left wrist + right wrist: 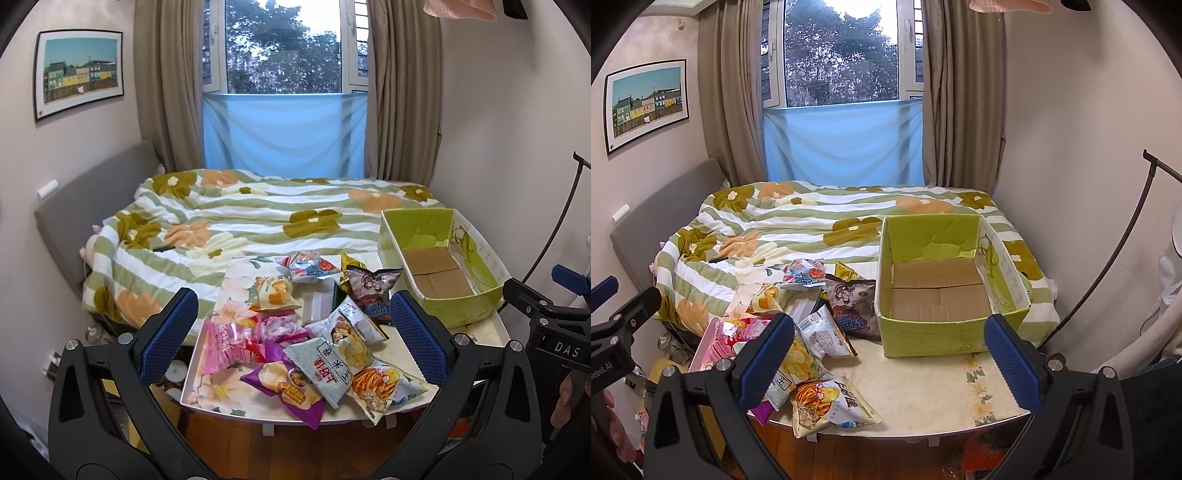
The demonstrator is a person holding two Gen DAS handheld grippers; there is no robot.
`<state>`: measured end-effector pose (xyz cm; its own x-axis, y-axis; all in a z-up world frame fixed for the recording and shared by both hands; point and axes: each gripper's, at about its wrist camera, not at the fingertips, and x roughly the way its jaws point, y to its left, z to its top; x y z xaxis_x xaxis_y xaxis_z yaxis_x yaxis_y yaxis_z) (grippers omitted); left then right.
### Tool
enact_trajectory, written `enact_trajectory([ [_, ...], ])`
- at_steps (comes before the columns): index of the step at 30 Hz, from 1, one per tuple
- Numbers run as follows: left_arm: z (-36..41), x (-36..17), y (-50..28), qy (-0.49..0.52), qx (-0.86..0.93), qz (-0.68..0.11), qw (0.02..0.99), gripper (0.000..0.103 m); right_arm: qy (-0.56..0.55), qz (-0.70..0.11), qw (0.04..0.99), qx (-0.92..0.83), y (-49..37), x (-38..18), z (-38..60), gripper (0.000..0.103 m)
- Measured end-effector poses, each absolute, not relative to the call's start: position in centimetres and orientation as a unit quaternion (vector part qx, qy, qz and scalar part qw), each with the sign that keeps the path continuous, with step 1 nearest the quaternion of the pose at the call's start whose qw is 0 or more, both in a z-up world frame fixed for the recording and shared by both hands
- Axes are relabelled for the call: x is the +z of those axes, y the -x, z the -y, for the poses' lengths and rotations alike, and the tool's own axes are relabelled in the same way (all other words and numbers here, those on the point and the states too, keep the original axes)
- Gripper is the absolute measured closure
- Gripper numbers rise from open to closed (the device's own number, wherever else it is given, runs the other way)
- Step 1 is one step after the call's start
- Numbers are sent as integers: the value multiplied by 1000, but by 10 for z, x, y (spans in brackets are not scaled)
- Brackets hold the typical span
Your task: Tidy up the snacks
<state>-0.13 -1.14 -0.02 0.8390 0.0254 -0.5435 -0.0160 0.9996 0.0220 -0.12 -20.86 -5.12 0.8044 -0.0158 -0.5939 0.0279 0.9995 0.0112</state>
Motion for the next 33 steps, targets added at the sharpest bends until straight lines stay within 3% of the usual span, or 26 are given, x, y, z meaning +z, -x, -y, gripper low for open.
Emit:
enact_trajectory([
  [26, 18, -2, -1, 0, 7, -282, 959, 1, -9, -312, 950, -9, -2, -53, 206, 1],
  [33, 13, -13, -7, 9, 0, -316, 949, 1, -16, -344, 939, 10, -8, -64, 207, 1],
])
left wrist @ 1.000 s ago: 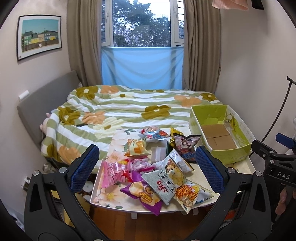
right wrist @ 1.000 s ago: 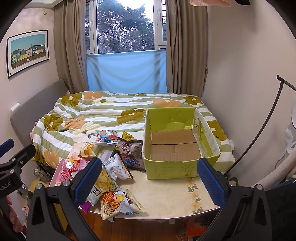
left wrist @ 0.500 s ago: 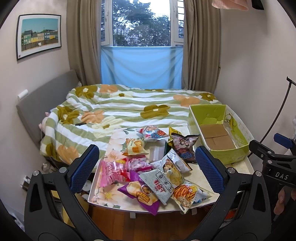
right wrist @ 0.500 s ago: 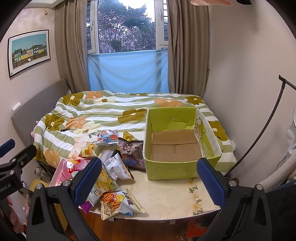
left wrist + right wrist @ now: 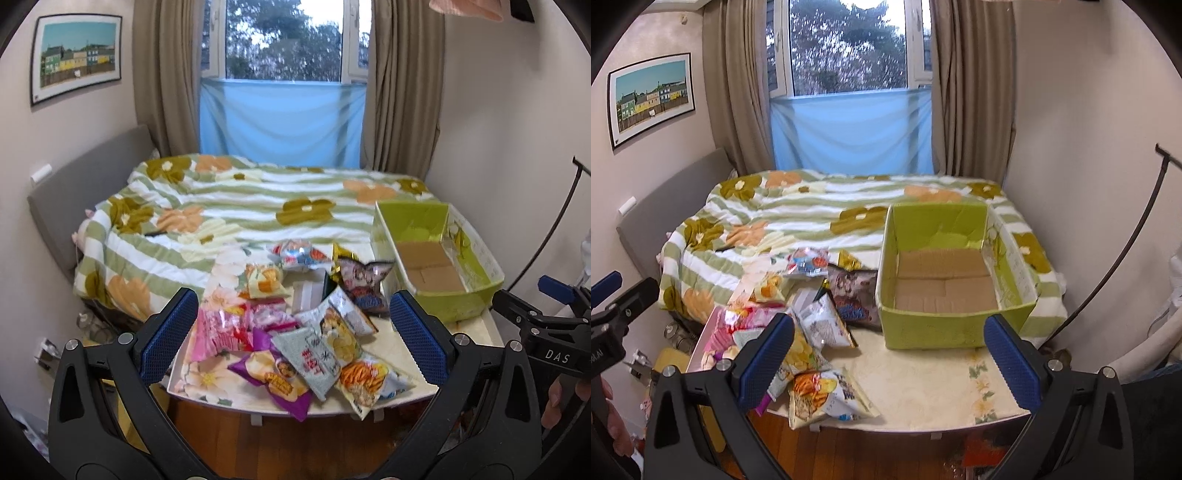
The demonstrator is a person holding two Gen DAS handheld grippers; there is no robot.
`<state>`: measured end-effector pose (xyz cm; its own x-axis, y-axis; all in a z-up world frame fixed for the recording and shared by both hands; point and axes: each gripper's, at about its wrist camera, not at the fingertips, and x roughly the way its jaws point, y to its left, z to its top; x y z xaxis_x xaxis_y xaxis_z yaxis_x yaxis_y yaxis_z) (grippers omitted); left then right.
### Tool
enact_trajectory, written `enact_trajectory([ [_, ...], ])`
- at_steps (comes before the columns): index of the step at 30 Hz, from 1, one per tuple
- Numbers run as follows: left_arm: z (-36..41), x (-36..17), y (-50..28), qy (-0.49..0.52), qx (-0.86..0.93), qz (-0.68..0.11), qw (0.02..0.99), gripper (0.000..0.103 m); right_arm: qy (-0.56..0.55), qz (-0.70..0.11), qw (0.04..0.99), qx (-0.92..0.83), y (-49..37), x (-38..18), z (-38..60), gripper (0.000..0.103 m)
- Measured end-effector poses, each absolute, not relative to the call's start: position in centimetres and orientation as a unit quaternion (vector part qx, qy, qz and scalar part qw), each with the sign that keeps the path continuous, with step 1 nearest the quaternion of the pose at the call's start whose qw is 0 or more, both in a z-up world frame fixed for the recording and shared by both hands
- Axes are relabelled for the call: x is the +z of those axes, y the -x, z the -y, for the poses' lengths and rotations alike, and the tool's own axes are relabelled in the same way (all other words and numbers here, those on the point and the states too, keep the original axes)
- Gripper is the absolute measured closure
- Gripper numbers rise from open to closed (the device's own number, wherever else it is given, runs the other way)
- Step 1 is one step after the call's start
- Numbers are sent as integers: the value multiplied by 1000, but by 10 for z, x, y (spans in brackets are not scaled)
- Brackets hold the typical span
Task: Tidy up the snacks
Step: 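Grasp the grey rice-cracker bag with the left gripper while the right grasps the yellow Oishi bag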
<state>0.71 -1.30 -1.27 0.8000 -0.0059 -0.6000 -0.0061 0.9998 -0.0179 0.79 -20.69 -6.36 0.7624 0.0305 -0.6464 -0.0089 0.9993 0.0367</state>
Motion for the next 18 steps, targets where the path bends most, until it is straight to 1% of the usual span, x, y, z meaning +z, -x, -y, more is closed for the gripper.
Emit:
enact_trajectory([
  [5, 16, -44, -22, -5, -26, -352, 936, 1, -27, -380, 923, 54, -14, -95, 212, 1],
  [18, 32, -149, -107, -101, -159, -465, 865, 1, -100, -508, 852, 75, -52, -216, 200, 1],
])
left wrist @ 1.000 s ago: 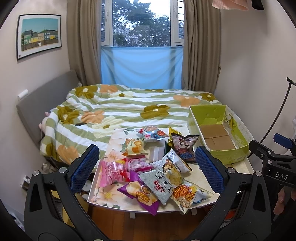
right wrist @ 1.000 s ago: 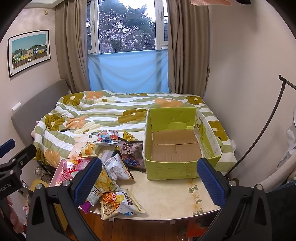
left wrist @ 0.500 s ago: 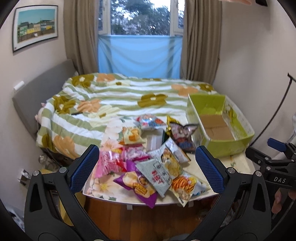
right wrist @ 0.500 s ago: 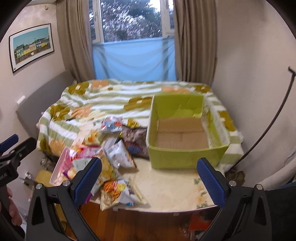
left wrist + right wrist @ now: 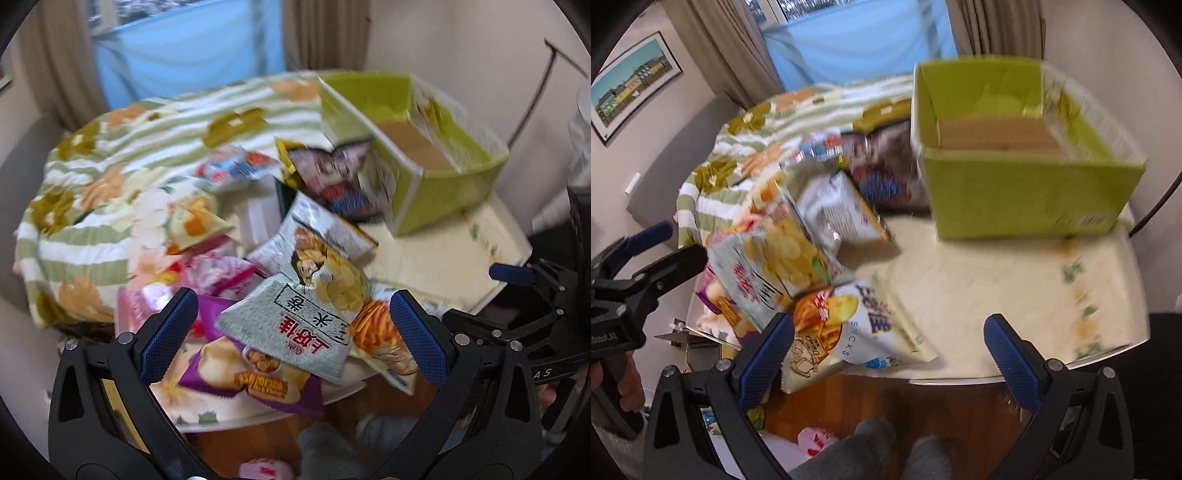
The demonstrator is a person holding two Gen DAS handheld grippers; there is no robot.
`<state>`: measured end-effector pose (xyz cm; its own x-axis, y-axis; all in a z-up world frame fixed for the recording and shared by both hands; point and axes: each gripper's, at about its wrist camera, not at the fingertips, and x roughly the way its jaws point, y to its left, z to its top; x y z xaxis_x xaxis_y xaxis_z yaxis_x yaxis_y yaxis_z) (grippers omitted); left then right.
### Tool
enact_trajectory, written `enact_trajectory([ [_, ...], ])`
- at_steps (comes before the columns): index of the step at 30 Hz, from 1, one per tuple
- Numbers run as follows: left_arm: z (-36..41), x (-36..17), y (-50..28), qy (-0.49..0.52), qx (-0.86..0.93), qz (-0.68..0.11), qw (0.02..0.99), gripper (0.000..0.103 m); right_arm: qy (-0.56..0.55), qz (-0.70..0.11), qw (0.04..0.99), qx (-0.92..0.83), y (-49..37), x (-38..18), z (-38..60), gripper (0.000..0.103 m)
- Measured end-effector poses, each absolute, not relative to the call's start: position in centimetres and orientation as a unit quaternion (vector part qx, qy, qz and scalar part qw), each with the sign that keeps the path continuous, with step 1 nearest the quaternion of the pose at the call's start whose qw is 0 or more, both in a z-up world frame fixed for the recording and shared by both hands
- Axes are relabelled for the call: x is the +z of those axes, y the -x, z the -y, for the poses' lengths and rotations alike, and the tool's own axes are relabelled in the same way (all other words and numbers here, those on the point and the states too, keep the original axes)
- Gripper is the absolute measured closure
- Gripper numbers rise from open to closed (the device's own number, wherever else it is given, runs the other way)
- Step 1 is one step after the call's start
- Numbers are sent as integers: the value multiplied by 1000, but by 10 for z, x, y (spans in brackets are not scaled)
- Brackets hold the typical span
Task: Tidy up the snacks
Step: 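Grasp the grey rice-cracker bag with the left gripper while the right grasps the yellow Oishi bag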
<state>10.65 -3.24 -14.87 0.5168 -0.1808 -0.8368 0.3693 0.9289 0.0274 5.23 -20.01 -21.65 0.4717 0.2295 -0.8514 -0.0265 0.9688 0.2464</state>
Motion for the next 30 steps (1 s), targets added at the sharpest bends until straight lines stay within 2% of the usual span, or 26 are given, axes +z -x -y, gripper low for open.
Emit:
enact_trajectory([
  [10, 39, -207, -141, -128, -236, -515, 815, 2, -158, -542, 820, 91, -66, -272, 205, 1],
  [12, 41, -215, -145, -126, -248, -527, 803, 13, -181, -544, 811, 118, -68, -279, 207, 1],
  [16, 41, -221, -150, -135, -250, -532, 798, 23, -207, -545, 797, 157, -72, -291, 209, 1],
  [18, 37, -223, -153, -125, -253, -537, 795, 31, -213, -547, 792, 168, -72, -296, 210, 1],
  [23, 37, -225, -154, -124, -263, -545, 787, 41, -218, -554, 783, 184, -72, -300, 208, 2],
  [25, 38, -224, -152, -126, -263, -542, 788, 44, -214, -555, 782, 189, -71, -300, 203, 4],
  [29, 37, -220, -153, -115, -265, -539, 791, 50, -220, -553, 776, 209, -72, -302, 202, 24],
  [30, 37, -220, -154, -113, -266, -539, 791, 52, -221, -554, 774, 214, -71, -302, 202, 26],
])
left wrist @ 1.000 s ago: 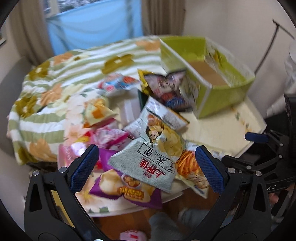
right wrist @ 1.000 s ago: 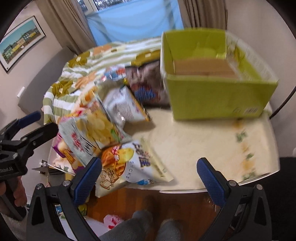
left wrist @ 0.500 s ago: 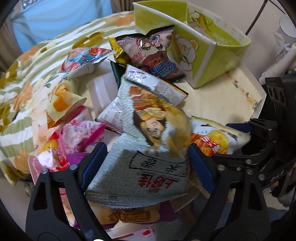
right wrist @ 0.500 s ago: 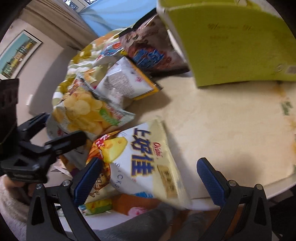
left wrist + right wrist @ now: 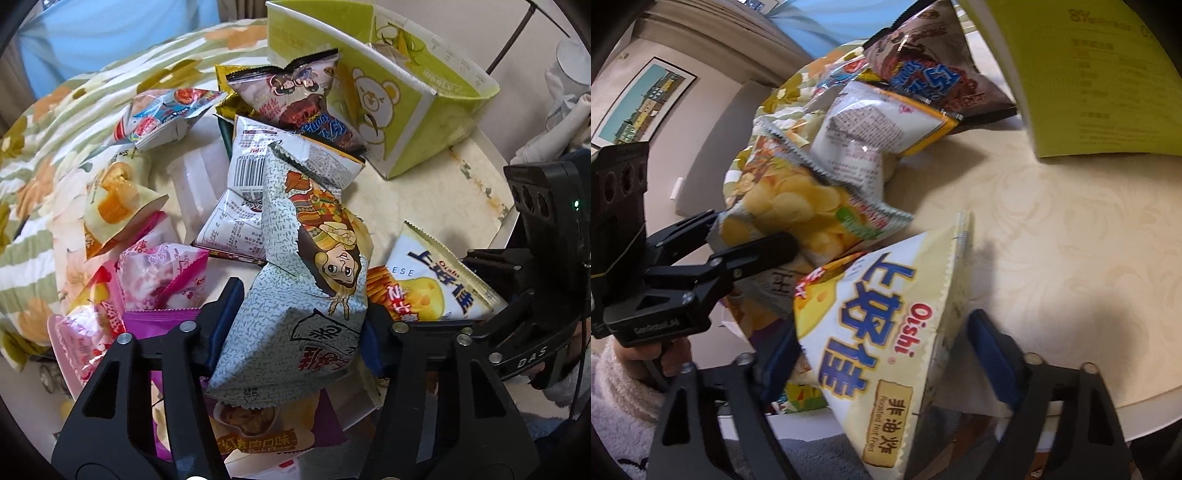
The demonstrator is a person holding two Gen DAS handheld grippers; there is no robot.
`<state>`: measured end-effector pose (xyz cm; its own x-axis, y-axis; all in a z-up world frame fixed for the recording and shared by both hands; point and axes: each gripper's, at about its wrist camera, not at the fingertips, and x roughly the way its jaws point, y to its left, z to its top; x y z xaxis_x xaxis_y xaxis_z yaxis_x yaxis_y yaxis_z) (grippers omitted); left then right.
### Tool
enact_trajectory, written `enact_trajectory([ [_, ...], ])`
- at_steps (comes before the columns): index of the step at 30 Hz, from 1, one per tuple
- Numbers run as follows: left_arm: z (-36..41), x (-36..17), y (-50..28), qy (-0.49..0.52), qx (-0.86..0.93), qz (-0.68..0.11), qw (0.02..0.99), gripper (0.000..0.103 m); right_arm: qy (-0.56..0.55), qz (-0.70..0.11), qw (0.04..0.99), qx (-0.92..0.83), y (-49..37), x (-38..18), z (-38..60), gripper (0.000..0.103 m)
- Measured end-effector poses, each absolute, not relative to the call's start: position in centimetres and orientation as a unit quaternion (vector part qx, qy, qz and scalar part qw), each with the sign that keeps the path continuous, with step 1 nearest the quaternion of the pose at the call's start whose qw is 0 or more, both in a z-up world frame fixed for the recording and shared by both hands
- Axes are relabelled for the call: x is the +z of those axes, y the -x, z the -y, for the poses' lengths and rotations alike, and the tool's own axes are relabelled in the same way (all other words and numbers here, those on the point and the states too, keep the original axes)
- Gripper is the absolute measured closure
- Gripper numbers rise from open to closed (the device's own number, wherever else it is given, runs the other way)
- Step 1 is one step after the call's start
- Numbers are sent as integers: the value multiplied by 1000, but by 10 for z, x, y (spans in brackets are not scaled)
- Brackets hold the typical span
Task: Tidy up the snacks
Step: 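Grasp the grey rice-cracker bag with the left gripper while the right grasps the yellow Oishi bag, then carry both bags over the green box and open both grippers to drop them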
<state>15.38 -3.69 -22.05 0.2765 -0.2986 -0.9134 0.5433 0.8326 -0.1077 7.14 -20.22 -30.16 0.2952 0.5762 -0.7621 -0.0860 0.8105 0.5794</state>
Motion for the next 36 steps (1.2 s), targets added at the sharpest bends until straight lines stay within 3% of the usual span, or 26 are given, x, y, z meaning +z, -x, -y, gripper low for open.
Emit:
enact_trajectory([
  [6, 38, -214, -152, -109, -273, -533, 794, 58, -202, -554, 781, 208, -72, -297, 197, 37],
  [21, 32, -170, -153, -73, -284, -501, 814, 58, -190, -536, 809, 147, -67, -260, 207, 39],
  [36, 55, -86, -205, -36, -285, -436, 853, 58, -153, -456, 870, 111, -81, -152, 239, 39],
])
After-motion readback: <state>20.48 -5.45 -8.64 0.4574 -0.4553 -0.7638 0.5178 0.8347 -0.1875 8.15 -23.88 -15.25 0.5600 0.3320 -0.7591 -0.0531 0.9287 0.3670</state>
